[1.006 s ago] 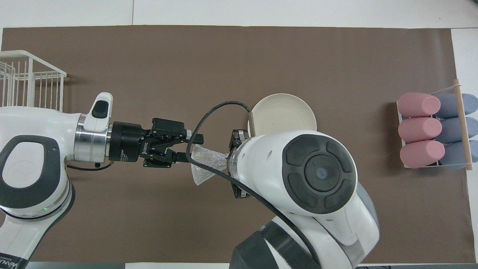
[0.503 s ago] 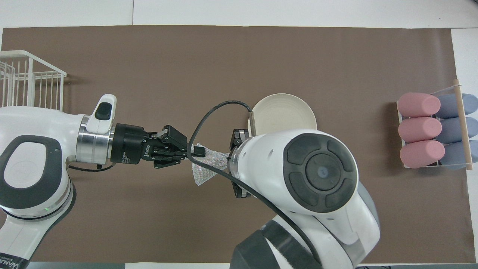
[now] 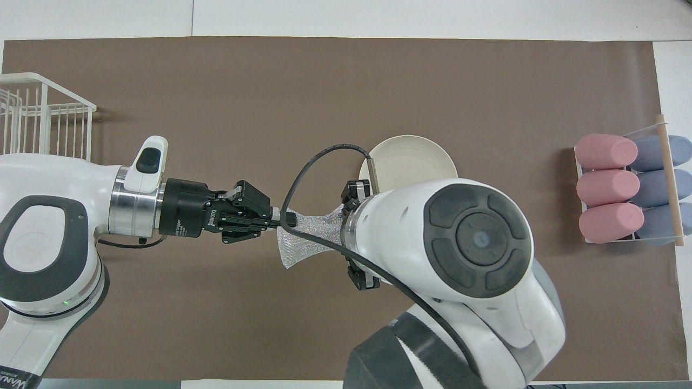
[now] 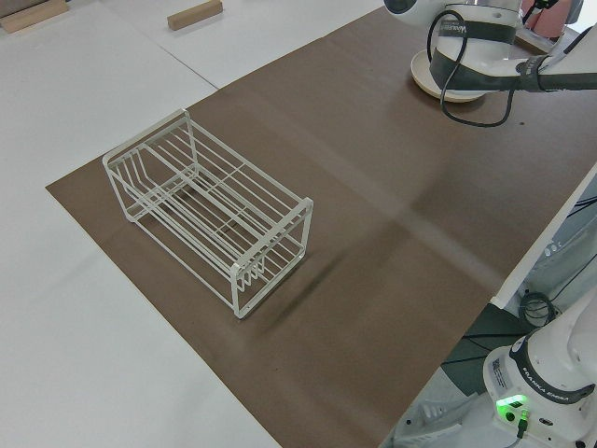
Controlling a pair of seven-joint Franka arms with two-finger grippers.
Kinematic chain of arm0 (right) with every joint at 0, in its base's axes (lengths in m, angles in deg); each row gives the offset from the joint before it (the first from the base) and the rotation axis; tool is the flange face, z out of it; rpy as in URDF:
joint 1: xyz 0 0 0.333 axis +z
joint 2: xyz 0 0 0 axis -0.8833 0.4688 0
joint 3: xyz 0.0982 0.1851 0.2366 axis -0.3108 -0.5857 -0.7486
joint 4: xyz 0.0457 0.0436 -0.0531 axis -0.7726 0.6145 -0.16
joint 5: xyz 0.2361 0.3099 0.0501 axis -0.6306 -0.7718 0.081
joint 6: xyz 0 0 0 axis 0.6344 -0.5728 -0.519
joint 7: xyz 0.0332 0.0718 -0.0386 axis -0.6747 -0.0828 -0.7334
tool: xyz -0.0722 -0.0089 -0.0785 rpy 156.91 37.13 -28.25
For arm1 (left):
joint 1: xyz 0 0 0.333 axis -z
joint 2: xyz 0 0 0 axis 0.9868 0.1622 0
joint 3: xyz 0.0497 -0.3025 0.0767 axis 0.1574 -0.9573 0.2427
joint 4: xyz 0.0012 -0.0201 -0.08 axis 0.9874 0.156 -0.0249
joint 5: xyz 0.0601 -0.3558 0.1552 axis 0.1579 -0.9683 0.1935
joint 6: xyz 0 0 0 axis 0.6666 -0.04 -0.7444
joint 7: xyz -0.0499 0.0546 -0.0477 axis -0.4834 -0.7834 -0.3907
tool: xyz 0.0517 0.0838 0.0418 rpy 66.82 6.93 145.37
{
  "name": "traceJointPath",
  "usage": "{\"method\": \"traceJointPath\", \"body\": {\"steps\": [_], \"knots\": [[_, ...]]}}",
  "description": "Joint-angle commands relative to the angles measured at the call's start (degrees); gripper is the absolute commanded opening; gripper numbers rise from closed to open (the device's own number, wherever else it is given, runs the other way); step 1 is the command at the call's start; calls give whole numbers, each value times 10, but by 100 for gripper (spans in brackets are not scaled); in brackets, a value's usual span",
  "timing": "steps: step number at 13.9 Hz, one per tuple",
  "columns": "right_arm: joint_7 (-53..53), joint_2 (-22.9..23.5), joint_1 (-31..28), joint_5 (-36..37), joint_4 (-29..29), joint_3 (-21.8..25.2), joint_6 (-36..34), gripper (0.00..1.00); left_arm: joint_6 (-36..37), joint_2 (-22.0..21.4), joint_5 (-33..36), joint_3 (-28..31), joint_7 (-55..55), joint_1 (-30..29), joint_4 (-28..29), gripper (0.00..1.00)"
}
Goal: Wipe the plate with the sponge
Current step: 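Carry the sponge to the rack with the left gripper while the right gripper withdraws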
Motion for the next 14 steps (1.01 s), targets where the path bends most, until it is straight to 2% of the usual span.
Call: {"method": "traceJointPath", "body": {"steps": [1,4,5,8,10,14], "knots": [[-71,-16,-15,11,12,-2,-17,100,10,-8,-4,7,13,0,2,0],[-253,-23,-44,11,27,-2,-19,100,10,-6,8,8,21,-13,0,0],[-312,-22,-59,11,27,-2,-20,100,8,-4,31,8,30,-16,-8,0],[-460,-30,-103,11,26,-2,-35,100,1,4,126,8,62,-30,-31,0],[-562,-35,-129,11,26,-2,-43,100,-8,12,214,8,89,-31,-48,0],[-739,-44,-156,12,25,-1,-62,100,-23,21,349,9,99,-49,-64,0]]}}
